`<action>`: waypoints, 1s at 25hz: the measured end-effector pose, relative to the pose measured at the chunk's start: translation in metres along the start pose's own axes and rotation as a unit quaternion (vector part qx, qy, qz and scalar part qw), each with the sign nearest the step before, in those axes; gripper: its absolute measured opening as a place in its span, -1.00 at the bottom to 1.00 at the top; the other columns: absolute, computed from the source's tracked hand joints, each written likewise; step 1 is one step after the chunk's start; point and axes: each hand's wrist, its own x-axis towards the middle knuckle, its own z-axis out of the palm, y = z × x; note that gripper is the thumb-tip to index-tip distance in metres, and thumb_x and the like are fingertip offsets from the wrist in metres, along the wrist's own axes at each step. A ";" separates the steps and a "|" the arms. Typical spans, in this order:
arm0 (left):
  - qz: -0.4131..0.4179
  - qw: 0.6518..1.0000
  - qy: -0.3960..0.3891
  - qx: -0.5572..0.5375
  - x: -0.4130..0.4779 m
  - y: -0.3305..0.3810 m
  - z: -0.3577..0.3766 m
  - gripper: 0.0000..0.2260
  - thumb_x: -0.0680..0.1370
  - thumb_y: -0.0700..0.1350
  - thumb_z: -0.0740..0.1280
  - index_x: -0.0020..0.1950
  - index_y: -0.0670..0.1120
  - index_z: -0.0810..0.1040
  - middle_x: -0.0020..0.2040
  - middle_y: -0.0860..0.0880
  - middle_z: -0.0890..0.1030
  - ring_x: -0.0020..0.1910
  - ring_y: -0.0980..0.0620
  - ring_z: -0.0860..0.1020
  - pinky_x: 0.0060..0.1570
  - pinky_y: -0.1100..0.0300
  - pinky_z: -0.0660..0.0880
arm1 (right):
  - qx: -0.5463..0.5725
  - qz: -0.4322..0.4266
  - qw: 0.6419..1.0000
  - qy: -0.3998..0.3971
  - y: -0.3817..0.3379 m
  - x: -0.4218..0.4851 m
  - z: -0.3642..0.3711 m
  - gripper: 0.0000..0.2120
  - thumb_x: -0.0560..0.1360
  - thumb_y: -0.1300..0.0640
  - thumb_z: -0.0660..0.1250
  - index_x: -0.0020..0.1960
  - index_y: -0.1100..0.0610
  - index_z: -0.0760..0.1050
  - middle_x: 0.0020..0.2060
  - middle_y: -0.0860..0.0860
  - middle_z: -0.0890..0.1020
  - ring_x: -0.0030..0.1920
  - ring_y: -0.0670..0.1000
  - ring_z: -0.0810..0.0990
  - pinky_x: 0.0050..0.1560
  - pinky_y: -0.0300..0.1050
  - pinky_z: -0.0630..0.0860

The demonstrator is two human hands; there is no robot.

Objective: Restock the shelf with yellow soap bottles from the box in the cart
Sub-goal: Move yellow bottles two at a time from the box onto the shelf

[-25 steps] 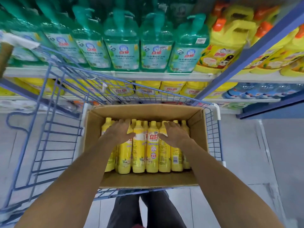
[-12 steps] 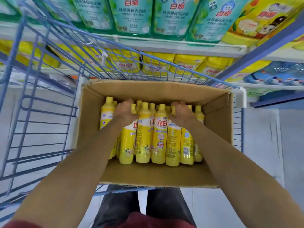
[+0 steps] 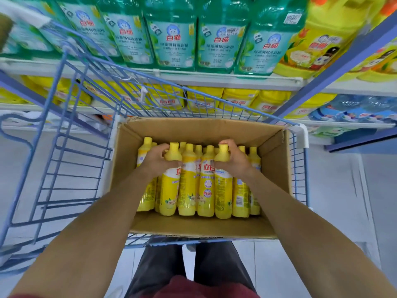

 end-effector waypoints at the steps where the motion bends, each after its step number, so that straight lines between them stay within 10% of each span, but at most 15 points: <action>1: 0.010 1.000 0.007 -0.011 -0.009 0.010 -0.006 -0.64 0.35 -0.14 0.64 0.06 -0.09 0.61 -0.07 0.04 0.64 -0.09 0.14 0.58 -0.10 0.20 0.55 | -0.003 -0.020 1.000 0.005 -0.008 -0.009 -0.004 -0.39 0.40 0.10 0.61 0.32 0.02 0.35 -0.02 -0.01 0.55 -0.11 -0.05 0.52 -0.34 -0.34 0.42; 9: 0.156 0.986 0.032 -0.053 -0.091 0.195 -0.085 -0.57 0.42 -0.33 0.54 0.25 -0.15 0.54 0.04 0.07 0.60 -0.13 0.35 0.55 -0.08 0.33 0.52 | 0.001 -0.200 0.979 0.038 -0.173 -0.061 -0.079 -0.40 0.44 0.08 0.59 0.32 0.06 0.31 -0.01 0.02 0.47 -0.09 0.05 0.50 -0.14 0.02 0.46; 18: 0.359 0.929 0.075 -0.057 -0.157 0.366 -0.192 -0.52 0.34 -0.25 0.62 0.20 -0.28 0.58 0.13 -0.26 0.67 0.03 -0.01 0.64 0.15 0.00 0.57 | 0.010 -0.378 0.916 0.135 -0.377 -0.128 -0.166 -0.45 0.34 0.15 0.65 0.19 0.10 0.41 -0.07 -0.07 0.53 -0.18 -0.13 0.45 -0.15 -0.15 0.49; 25: 0.445 0.890 0.093 -0.028 -0.183 0.451 -0.278 -0.54 0.38 -0.22 0.61 0.25 -0.14 0.60 0.13 -0.14 0.70 0.15 -0.15 0.64 0.19 0.05 0.59 | -0.007 -0.427 0.889 0.165 -0.497 -0.142 -0.190 -0.41 0.32 0.11 0.66 0.23 0.06 0.43 0.02 -0.07 0.61 -0.13 -0.24 0.58 -0.10 -0.20 0.58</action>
